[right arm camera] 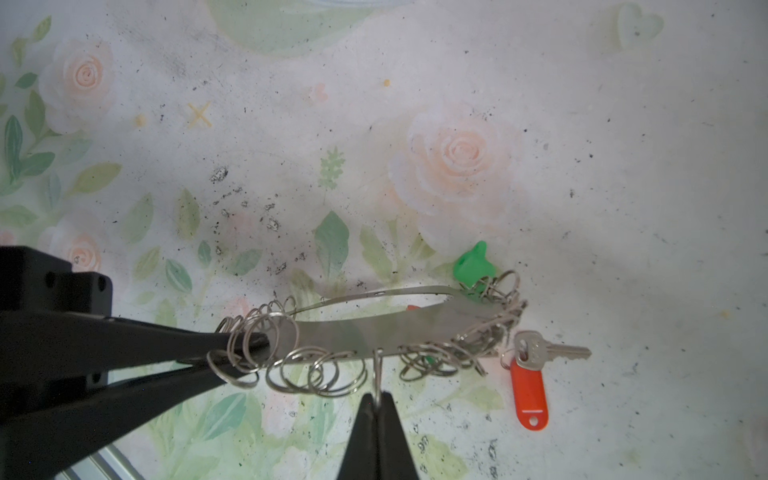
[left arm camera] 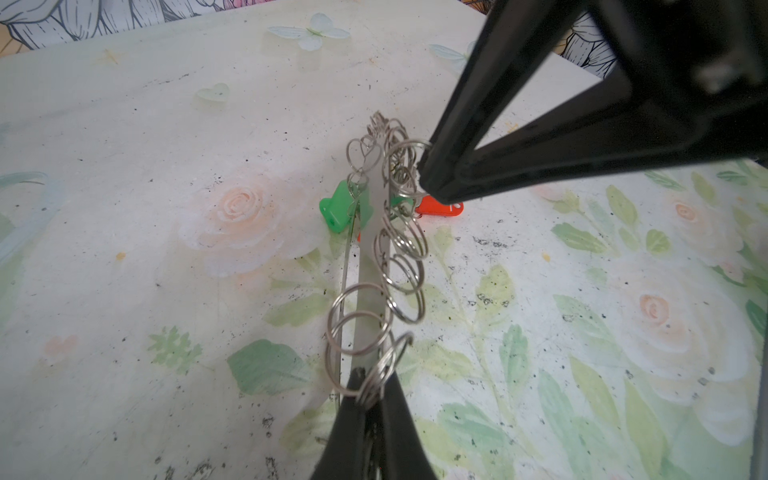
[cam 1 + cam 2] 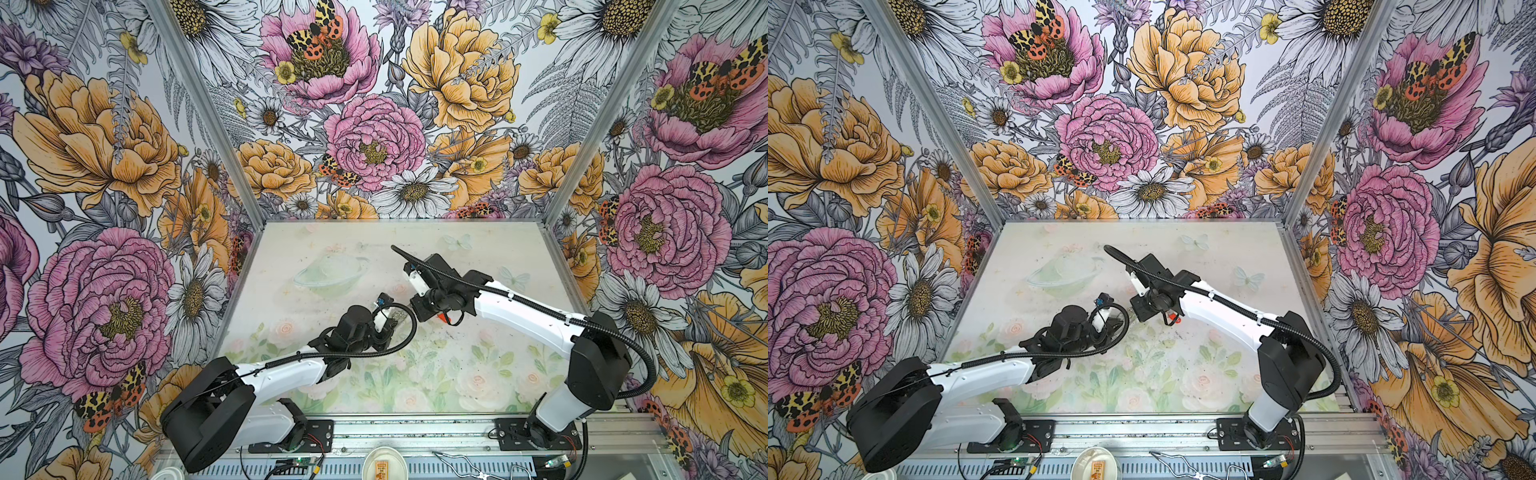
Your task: Put the keys on the keyring
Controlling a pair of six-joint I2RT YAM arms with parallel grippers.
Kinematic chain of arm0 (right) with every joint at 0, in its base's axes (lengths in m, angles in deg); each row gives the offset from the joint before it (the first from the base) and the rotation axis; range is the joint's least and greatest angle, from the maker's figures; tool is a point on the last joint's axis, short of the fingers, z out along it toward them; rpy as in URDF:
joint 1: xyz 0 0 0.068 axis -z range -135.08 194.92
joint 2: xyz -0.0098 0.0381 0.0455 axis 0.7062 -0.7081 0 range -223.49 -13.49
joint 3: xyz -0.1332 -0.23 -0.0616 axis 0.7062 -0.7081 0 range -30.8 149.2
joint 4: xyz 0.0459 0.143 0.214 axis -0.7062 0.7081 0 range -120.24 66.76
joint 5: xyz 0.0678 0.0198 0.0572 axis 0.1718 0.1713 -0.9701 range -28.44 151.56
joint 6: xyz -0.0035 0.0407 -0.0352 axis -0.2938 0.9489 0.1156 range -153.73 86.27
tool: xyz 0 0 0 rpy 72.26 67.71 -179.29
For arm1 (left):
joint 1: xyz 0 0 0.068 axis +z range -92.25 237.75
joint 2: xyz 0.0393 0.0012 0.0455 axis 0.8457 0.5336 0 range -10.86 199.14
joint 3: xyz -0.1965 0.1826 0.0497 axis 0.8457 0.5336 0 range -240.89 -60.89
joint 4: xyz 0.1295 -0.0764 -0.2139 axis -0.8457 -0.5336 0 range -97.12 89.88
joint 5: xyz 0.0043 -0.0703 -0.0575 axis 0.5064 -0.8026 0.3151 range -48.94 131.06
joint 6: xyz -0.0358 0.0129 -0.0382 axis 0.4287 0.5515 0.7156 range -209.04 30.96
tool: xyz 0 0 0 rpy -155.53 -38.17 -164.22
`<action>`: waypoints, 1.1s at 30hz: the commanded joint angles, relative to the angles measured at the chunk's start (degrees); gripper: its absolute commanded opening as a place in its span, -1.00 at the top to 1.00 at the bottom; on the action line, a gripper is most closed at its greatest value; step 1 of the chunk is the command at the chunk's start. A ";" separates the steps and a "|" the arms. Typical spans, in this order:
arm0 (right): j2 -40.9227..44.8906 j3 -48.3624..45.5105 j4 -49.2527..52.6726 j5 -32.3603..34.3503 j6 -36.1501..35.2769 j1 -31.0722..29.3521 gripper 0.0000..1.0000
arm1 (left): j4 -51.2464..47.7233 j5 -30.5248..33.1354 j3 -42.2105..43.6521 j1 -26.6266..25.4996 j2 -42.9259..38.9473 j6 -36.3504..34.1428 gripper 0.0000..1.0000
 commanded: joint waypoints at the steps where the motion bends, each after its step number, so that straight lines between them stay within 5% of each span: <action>1: 2.41 -0.41 -3.72 -0.08 1.10 0.35 1.00 | -1.24 -1.38 0.07 -1.02 -0.55 2.07 1.00; 8: 1.23 0.22 -1.75 -4.76 -1.41 0.29 1.00 | -0.85 3.32 0.26 -0.53 -2.26 2.64 1.00; 20: 2.38 1.99 0.16 0.72 -1.45 2.53 1.00 | -2.20 3.75 0.41 -1.03 -2.73 0.43 1.00; 33: 6.33 2.68 -0.61 4.98 -1.30 2.54 0.45 | -1.79 4.69 0.34 -1.26 -1.21 1.24 1.00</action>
